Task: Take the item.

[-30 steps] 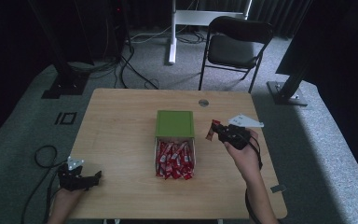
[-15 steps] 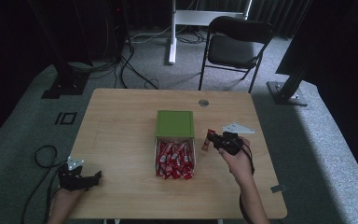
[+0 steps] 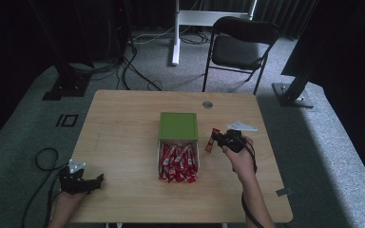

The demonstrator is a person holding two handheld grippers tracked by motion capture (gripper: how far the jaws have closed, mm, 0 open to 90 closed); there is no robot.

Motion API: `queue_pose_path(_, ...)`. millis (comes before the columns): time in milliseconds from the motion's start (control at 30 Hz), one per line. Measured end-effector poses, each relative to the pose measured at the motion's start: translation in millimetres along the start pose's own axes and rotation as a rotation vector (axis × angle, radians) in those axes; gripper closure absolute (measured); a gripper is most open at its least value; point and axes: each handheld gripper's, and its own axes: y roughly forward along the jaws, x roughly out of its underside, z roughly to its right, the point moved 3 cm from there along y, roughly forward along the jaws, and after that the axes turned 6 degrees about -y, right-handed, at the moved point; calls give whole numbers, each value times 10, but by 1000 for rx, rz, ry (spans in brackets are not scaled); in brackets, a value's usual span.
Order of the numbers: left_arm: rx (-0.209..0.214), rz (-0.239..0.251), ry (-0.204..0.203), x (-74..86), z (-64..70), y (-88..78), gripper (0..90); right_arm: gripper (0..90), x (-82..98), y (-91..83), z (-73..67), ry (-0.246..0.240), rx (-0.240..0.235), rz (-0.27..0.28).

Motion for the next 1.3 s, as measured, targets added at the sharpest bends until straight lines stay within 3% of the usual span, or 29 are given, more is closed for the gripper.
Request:
queue_pose_path(233,0,0,0,0,0,0,7,842,-52,80,125,5,56,-1)
queue_pose_path(433,0,0,0,0,0,0,7,843,-32,139,285,52,88,12)
queue_pose_path(500,0,0,0,0,0,0,7,844,7,147,346,69,106,17)
queue_pose_path(633,0,0,0,0,0,0,7,839,154,199,467,86,136,-24)
queue_pose_path(733,0,0,0,0,0,0,7,822,295,257,561,144,126,-15)
queue_pose_path(800,0,0,0,0,0,0,7,801,379,301,612,155,139,-24)
queue_pose_path(967,0,0,0,0,0,0,7,702,494,403,680,180,151,-38)
queue_pose_path(1067,0,0,0,0,0,0,7,566,521,458,707,165,166,-47)
queue_pose_path(1167,0,0,0,0,0,0,7,530,523,479,712,155,172,-49)
queue_pose_path(1300,0,0,0,0,0,0,7,411,504,484,715,152,184,-49)
